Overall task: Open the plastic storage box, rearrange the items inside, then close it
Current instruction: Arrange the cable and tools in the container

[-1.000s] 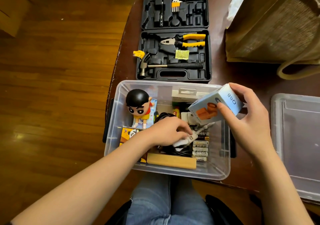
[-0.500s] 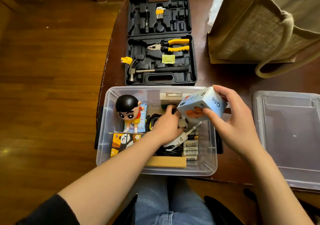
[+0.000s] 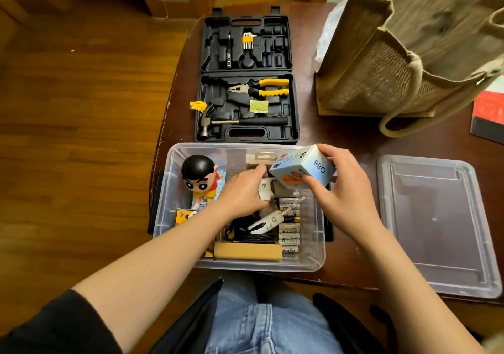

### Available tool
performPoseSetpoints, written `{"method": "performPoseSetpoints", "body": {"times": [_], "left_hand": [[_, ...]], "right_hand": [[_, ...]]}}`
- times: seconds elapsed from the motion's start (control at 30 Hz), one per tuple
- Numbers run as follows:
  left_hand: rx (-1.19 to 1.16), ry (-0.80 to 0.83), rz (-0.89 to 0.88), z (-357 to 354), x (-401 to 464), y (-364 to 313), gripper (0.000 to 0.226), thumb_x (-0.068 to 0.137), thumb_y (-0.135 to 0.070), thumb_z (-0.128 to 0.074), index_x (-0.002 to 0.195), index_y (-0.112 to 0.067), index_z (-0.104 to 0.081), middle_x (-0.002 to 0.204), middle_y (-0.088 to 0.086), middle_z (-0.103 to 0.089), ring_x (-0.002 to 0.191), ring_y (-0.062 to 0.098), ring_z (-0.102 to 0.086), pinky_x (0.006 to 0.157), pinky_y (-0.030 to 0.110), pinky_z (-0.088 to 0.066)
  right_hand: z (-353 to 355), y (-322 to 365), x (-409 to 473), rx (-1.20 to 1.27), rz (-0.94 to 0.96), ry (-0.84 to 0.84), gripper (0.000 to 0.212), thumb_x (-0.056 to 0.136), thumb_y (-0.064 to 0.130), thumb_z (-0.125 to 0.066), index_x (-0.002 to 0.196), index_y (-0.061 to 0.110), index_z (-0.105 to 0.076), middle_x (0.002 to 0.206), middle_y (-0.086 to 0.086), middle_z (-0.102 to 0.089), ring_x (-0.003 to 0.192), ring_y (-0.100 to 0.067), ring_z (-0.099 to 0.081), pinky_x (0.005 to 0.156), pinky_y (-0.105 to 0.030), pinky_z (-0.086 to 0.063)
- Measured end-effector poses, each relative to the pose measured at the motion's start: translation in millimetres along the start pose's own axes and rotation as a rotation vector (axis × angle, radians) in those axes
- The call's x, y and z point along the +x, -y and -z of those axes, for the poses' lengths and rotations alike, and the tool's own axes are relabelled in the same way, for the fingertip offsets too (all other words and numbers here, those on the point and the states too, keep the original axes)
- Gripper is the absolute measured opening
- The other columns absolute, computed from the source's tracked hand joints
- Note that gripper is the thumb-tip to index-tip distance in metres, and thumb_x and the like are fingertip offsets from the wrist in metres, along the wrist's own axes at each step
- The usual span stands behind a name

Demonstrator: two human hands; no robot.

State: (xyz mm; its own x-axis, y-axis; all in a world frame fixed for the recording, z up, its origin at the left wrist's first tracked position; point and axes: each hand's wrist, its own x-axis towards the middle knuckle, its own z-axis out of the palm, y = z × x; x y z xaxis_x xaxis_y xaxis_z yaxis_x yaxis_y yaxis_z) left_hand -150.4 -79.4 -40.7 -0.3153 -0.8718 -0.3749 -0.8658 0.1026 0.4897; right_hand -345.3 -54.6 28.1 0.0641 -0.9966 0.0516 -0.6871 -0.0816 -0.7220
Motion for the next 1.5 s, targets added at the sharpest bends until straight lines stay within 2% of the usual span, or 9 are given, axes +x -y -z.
{"method": "performPoseSetpoints", "body": {"times": [0.27, 0.4, 0.5, 0.57, 0.7, 0.93, 1.13, 1.3, 1.5], "left_hand": [[0.424, 0.239, -0.017, 7.0, -40.0, 21.2, 0.039, 0.085, -0.037, -0.060, 0.119, -0.019, -0.053, 0.118, 0.004, -0.056, 0.110, 0.024, -0.050, 0.088, 0.038, -0.037], [0.371, 0.491, 0.037, 24.4, -43.6, 30.3, 0.054, 0.088, -0.047, -0.055, 0.135, -0.022, -0.047, 0.133, 0.004, -0.048, 0.120, 0.025, -0.047, 0.094, 0.039, -0.040], [0.092, 0.378, 0.085, 29.3, -30.5, 24.7, 0.040, 0.097, -0.039, -0.044, 0.105, -0.008, -0.068, 0.127, 0.007, -0.052, 0.112, 0.027, -0.054, 0.093, 0.040, -0.044], [-0.053, 0.209, 0.123, 23.6, -15.1, 15.3, 0.036, 0.098, -0.025, -0.041, 0.085, -0.001, -0.065, 0.109, 0.015, -0.060, 0.100, 0.034, -0.057, 0.082, 0.037, -0.044], [-0.018, 0.249, 0.180, 0.1, 13.5, 0.3, 0.044, 0.098, -0.031, -0.043, 0.139, -0.016, -0.042, 0.132, 0.018, -0.049, 0.121, 0.036, -0.047, 0.099, 0.041, -0.042], [0.237, 0.362, 0.266, -29.9, 32.9, -7.5, 0.065, 0.093, -0.049, -0.046, 0.149, -0.033, -0.018, 0.152, 0.027, -0.013, 0.133, 0.042, -0.032, 0.109, 0.048, -0.027], [0.124, 0.268, 0.209, -28.7, 33.9, 0.6, 0.052, 0.090, -0.053, -0.048, 0.134, -0.024, -0.046, 0.128, 0.013, -0.050, 0.119, 0.033, -0.050, 0.096, 0.042, -0.037], [0.062, 0.316, 0.116, -14.6, 30.4, 8.8, 0.025, 0.081, -0.051, -0.056, 0.085, -0.026, -0.057, 0.086, -0.002, -0.059, 0.093, 0.027, -0.061, 0.071, 0.031, -0.039], [0.078, 0.476, 0.050, 3.5, 14.8, 14.5, 0.034, 0.087, -0.056, -0.049, 0.107, -0.030, -0.057, 0.108, 0.004, -0.064, 0.091, 0.021, -0.054, 0.082, 0.034, -0.043]], "right_hand": [[-1.5, 1.0, 4.3, -0.041, -0.002, 0.032, 0.049, 0.081, 0.022, -0.070, 0.125, 0.021, -0.049, 0.116, 0.008, -0.053, 0.096, 0.003, -0.043, 0.076, -0.016, -0.036], [-3.5, 0.5, 2.9, -0.064, 0.000, 0.066, 0.051, 0.081, 0.022, -0.070, 0.127, 0.019, -0.048, 0.121, 0.004, -0.053, 0.103, -0.007, -0.050, 0.079, -0.021, -0.038], [-4.8, 1.7, 3.0, -0.067, 0.003, 0.075, 0.051, 0.081, 0.020, -0.070, 0.127, 0.018, -0.048, 0.121, 0.002, -0.053, 0.106, -0.011, -0.051, 0.080, -0.022, -0.039], [-4.8, 3.5, 3.3, -0.076, 0.005, 0.077, 0.051, 0.081, 0.019, -0.070, 0.127, 0.018, -0.048, 0.120, 0.002, -0.052, 0.106, -0.011, -0.051, 0.079, -0.021, -0.038], [-4.1, 5.1, 2.4, -0.101, 0.009, 0.086, 0.051, 0.081, 0.018, -0.070, 0.127, 0.016, -0.048, 0.119, 0.001, -0.053, 0.106, -0.012, -0.051, 0.078, -0.020, -0.037], [-7.0, 4.2, 1.2, -0.181, 0.010, 0.161, 0.051, 0.082, 0.021, -0.069, 0.128, 0.015, -0.047, 0.122, 0.000, -0.052, 0.109, -0.018, -0.052, 0.081, -0.030, -0.044], [-17.1, -0.6, 3.7, -0.231, 0.034, 0.199, 0.047, 0.082, 0.016, -0.067, 0.125, 0.015, -0.047, 0.120, 0.000, -0.050, 0.109, -0.021, -0.050, 0.073, -0.029, -0.042], [-21.6, -4.0, 3.7, -0.153, 0.006, 0.149, 0.046, 0.083, 0.016, -0.067, 0.124, 0.014, -0.047, 0.118, 0.001, -0.051, 0.105, -0.016, -0.050, 0.074, -0.022, -0.036], [-28.9, -3.0, 8.5, -0.050, 0.011, 0.158, 0.041, 0.088, 0.017, -0.063, 0.124, 0.013, -0.046, 0.119, 0.002, -0.050, 0.101, -0.008, -0.047, 0.076, -0.019, -0.034]]}}
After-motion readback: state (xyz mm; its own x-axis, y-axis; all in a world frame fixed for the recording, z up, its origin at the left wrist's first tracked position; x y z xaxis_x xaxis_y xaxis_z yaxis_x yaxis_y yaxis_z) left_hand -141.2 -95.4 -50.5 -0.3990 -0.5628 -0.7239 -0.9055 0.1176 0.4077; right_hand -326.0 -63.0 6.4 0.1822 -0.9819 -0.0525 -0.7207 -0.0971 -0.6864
